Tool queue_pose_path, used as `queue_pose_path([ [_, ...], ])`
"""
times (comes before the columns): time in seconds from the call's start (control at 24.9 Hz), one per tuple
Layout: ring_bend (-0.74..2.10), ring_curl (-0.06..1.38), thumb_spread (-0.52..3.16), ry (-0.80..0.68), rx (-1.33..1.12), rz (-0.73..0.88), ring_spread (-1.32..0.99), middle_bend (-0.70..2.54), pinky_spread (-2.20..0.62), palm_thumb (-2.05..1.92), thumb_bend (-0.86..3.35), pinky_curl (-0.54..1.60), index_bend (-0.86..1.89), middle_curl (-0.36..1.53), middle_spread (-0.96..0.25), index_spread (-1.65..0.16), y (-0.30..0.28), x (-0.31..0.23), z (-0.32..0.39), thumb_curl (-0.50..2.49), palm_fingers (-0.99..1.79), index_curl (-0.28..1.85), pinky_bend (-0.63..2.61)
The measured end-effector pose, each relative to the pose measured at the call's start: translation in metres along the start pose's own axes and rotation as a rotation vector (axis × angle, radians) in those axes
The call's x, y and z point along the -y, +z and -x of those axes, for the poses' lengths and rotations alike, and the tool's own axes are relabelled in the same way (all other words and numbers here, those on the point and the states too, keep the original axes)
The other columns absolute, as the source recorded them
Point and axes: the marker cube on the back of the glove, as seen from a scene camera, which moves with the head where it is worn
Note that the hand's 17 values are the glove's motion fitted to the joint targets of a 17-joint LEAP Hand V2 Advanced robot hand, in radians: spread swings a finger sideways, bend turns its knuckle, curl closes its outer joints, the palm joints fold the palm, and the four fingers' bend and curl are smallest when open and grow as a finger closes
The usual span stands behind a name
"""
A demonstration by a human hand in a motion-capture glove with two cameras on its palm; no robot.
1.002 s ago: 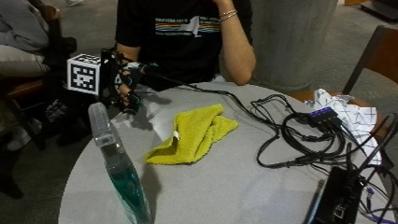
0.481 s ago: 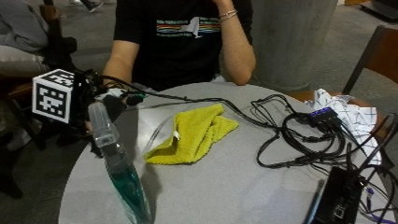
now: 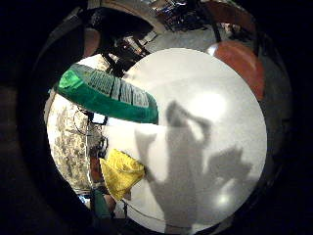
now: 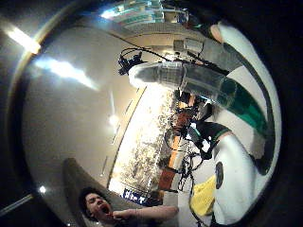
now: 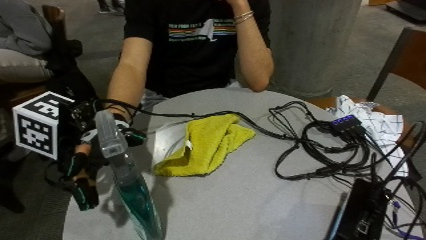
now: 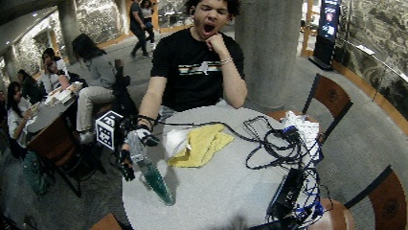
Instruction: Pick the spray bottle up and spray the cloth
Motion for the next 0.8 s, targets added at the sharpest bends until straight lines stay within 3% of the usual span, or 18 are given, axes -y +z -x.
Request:
queue_pose_path([
  [0.28, 0.46, 0.34, 0.93, -0.006, 0.008, -0.012, 0.05, 0.25, 0.27, 0.92, -0.01, 0.38, 0.06, 0.39, 0.08, -0.36, 0.014, 0.003, -0.007, 0.4, 0.39, 0.12, 0.64],
  [0.4, 0.52, 0.34, 0.93, -0.038, 0.002, -0.078, 0.02, 0.27, 0.22, 1.04, 0.05, 0.37, 0.07, 0.39, 0.06, -0.35, 0.015, -0.002, -0.009, 0.43, 0.55, 0.12, 0.66],
  [0.48, 0.56, 0.34, 0.93, -0.061, -0.007, -0.123, -0.01, 0.34, 0.14, 1.1, 0.07, 0.34, 0.16, 0.42, 0.01, -0.3, 0.014, -0.004, -0.009, 0.45, 0.8, 0.15, 0.58],
  [0.68, 0.55, 0.36, 0.84, -0.121, -0.018, -0.222, -0.05, 0.34, 0.03, 1.13, 0.05, 0.35, 0.18, 0.44, -0.04, -0.25, 0.008, -0.011, -0.011, 0.48, 0.95, 0.21, 0.56],
  [0.8, 0.61, 0.4, 0.7, -0.147, -0.025, -0.257, -0.09, 0.38, -0.09, 1.13, 0.02, 0.34, 0.27, 0.47, -0.06, -0.22, 0.005, -0.016, -0.013, 0.51, 1.2, 0.26, 0.49],
])
